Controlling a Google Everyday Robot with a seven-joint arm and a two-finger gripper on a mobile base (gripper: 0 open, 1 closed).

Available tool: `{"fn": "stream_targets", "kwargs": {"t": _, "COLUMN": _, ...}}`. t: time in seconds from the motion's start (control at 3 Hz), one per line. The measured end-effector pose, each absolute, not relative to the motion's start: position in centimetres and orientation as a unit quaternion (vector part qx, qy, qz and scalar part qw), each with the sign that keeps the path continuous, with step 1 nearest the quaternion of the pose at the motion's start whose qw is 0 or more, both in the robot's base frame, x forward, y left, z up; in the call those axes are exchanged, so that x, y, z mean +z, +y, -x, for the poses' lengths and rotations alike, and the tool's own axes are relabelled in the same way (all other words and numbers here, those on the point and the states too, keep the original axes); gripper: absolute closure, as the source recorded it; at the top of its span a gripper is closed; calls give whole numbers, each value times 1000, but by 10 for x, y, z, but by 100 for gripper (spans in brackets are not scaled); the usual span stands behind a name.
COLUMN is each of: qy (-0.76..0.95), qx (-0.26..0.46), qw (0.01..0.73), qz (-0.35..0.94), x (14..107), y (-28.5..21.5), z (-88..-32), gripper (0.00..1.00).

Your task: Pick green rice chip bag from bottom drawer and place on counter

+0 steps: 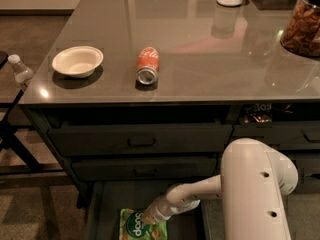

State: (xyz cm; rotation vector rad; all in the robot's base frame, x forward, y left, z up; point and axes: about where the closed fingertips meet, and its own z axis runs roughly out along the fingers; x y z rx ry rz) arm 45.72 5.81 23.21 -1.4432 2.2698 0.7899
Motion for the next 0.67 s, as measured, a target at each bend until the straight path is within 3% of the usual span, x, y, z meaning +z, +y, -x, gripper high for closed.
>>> {"fn": "stream_targets", "kwargs": {"t": 0.67, "qy": 798, "qx": 278, "qw": 168, "qz": 507, "x": 232, "y": 58, "z": -457, "gripper": 58}}
